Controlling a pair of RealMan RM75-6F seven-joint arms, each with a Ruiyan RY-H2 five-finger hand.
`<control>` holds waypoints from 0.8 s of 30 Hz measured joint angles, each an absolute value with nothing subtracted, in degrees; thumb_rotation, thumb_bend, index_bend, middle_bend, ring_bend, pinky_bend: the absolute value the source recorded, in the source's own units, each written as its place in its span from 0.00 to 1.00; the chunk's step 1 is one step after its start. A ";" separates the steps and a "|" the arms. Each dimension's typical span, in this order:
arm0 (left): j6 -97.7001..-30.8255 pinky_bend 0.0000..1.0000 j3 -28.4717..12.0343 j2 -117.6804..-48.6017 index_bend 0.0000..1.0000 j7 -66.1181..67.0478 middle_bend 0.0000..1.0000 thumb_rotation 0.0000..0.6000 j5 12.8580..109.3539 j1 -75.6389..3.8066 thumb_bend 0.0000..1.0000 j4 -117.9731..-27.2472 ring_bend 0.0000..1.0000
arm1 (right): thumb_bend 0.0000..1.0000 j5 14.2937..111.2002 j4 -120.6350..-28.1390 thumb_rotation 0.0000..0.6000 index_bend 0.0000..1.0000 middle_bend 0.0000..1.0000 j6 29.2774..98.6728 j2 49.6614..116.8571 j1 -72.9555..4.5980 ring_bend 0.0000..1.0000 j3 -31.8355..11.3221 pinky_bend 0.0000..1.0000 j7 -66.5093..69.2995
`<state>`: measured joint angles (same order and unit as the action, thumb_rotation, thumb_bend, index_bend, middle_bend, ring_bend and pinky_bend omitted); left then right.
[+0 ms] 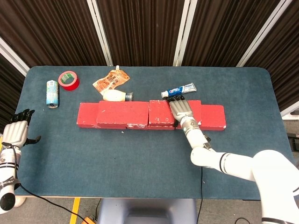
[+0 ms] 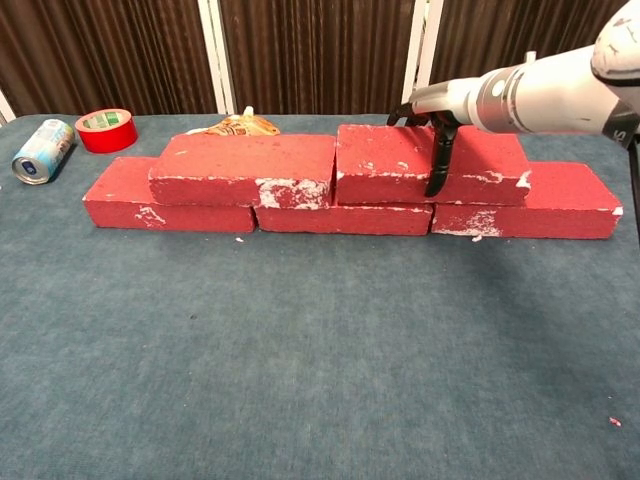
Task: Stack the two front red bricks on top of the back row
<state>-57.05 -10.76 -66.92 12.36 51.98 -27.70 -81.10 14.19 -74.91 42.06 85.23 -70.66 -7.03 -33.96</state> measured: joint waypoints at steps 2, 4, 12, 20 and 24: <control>-57.03 0.02 -10.68 -66.87 0.00 12.44 0.00 1.00 51.99 -27.66 0.26 -81.17 0.00 | 0.07 13.93 -74.89 1.00 0.13 0.28 41.98 85.31 -70.76 0.15 -7.08 0.00 -34.05; -57.34 0.02 -10.59 -66.79 0.00 12.52 0.00 1.00 52.03 -27.54 0.26 -81.53 0.00 | 0.07 13.83 -74.89 1.00 0.13 0.28 41.90 85.40 -70.92 0.14 -7.12 0.00 -34.20; -56.69 0.02 -10.45 -66.98 0.00 12.01 0.00 1.00 52.01 -27.44 0.26 -80.47 0.00 | 0.04 12.78 -74.79 1.00 0.11 0.27 41.81 85.54 -71.28 0.12 -6.80 0.00 -34.96; -56.89 0.02 -10.45 -67.00 0.00 12.04 0.00 1.00 52.10 -27.38 0.26 -80.64 0.00 | 0.01 11.65 -75.03 1.00 0.08 0.21 42.01 85.39 -71.70 0.08 -6.58 0.00 -35.75; -57.07 0.02 -10.45 -66.94 0.00 11.90 0.00 1.00 52.23 -27.25 0.26 -80.77 0.00 | 0.00 11.75 -75.05 1.00 0.08 0.19 41.97 85.38 -71.68 0.06 -6.78 0.00 -35.51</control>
